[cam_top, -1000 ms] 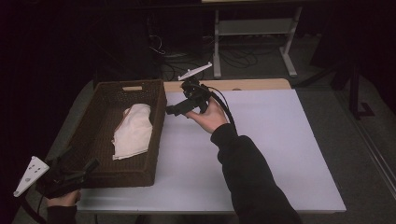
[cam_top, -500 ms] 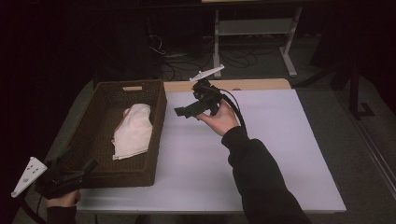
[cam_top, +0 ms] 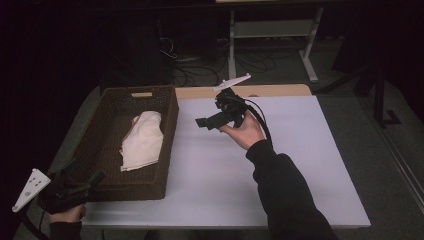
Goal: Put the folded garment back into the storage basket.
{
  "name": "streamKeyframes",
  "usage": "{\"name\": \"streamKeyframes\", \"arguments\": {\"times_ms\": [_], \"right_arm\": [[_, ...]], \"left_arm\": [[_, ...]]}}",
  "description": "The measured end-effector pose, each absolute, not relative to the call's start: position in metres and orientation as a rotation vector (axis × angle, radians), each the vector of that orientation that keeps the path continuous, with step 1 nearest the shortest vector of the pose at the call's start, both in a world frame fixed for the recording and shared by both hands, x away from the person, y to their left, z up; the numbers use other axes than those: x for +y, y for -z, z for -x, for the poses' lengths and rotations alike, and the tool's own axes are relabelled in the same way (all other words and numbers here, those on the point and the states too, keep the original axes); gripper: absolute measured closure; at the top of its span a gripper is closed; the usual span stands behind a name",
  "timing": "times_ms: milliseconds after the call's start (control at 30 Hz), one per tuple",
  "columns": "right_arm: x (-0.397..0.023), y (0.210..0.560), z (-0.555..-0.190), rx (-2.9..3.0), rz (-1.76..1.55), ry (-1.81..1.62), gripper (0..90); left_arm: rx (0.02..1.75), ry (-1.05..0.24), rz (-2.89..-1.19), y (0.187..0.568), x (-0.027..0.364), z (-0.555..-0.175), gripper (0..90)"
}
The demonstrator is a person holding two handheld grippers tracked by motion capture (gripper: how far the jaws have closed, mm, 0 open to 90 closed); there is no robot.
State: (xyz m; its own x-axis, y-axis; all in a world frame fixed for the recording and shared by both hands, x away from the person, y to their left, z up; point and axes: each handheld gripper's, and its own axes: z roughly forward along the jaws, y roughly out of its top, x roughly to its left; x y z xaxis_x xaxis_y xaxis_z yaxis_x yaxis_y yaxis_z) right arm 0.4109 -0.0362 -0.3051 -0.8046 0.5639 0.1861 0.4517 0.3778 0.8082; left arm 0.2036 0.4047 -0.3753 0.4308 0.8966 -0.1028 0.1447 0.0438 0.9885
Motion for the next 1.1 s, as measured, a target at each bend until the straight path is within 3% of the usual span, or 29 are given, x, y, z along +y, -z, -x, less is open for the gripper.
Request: {"name": "streamKeyframes", "arguments": {"times_ms": [1100], "right_arm": [[-0.102, 0.334, -0.387, 2.441, -1.022, -1.402, 0.0]], "left_arm": [[0.995, -0.754, -1.434, 0.375, 0.404, -0.203, 0.0]]}}
